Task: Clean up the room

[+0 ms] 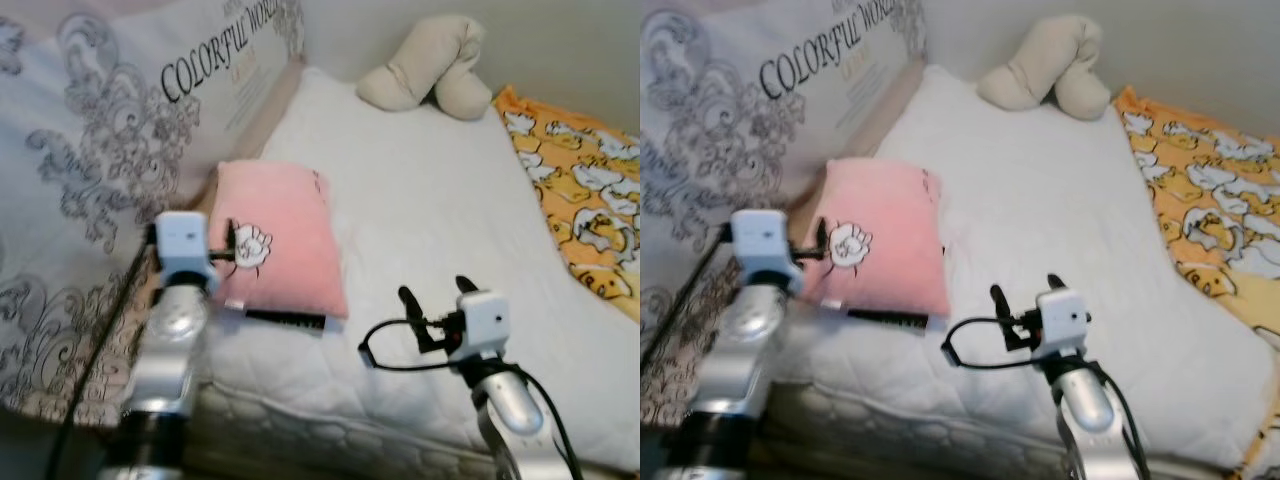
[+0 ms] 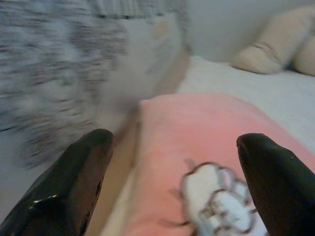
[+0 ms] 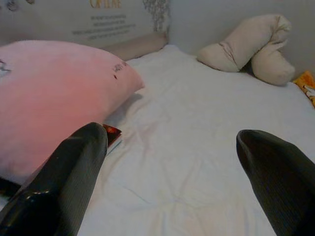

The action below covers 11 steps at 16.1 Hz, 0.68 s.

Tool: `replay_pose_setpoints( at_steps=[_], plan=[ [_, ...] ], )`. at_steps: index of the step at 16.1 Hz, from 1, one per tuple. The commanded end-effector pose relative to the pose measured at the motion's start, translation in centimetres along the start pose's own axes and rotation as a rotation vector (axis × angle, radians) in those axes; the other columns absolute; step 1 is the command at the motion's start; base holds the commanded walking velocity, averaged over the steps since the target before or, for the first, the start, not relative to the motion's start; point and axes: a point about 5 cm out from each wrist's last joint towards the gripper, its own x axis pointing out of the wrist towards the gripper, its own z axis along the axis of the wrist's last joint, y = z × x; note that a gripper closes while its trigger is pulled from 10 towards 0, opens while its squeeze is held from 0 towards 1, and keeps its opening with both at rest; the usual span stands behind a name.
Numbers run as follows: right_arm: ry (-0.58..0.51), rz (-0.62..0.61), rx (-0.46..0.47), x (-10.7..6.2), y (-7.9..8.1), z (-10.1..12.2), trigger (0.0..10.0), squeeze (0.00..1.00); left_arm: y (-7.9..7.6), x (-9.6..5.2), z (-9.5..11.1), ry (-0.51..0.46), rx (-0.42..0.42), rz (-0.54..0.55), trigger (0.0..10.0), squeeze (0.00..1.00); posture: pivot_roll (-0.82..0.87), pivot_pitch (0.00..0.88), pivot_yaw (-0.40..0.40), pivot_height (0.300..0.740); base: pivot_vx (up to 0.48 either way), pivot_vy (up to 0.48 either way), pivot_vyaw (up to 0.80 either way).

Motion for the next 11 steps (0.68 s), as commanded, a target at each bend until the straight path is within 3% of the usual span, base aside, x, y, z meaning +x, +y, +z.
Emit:
replay_pose_setpoints(
  at_steps=[1, 4, 7, 9, 11],
  plan=[
    [-0.010, -0.004, -0.001, 0.3, -0.2, 0.3, 10.0, 0.00, -0.5, 0.6, -0.1, 0.027, 0.055, -0.045, 10.0, 0.00, 0.08, 0.000, -0.091, 0.740, 0.480, 0.000, 0.00],
    [-0.007, -0.002, 0.000, 0.2, -0.2, 0.2, 10.0, 0.00, -0.2, 2.4, 0.6, 0.041, 0.072, -0.059, 10.0, 0.00, 0.08, 0.000, -0.096, 0.740, 0.000, 0.000, 0.00],
    [0.000, 0.007, 0.005, 0.0, 0.1, 0.1, 10.0, 0.00, 1.5, 5.3, 1.7, 0.080, 0.099, -0.034, 10.0, 0.00, 0.07, 0.000, -0.099, 0.740, 0.000, 0.000, 0.00],
    [0.005, 0.006, 0.007, -0.4, 0.1, 0.0, 10.0, 0.00, 3.2, 7.4, 3.2, 0.099, 0.048, -0.006, 10.0, 0.00, 0.03, 0.000, -0.094, 0.740, 0.000, 0.000, 0.00],
    [0.012, 0.000, 0.006, -0.8, 0.0, 0.0, 10.0, 0.00, 3.9, 8.2, 4.3, 0.087, 0.045, 0.012, 10.0, 0.00, 0.02, 0.000, -0.090, 0.740, 0.000, 0.000, 0.00]
  ],
)
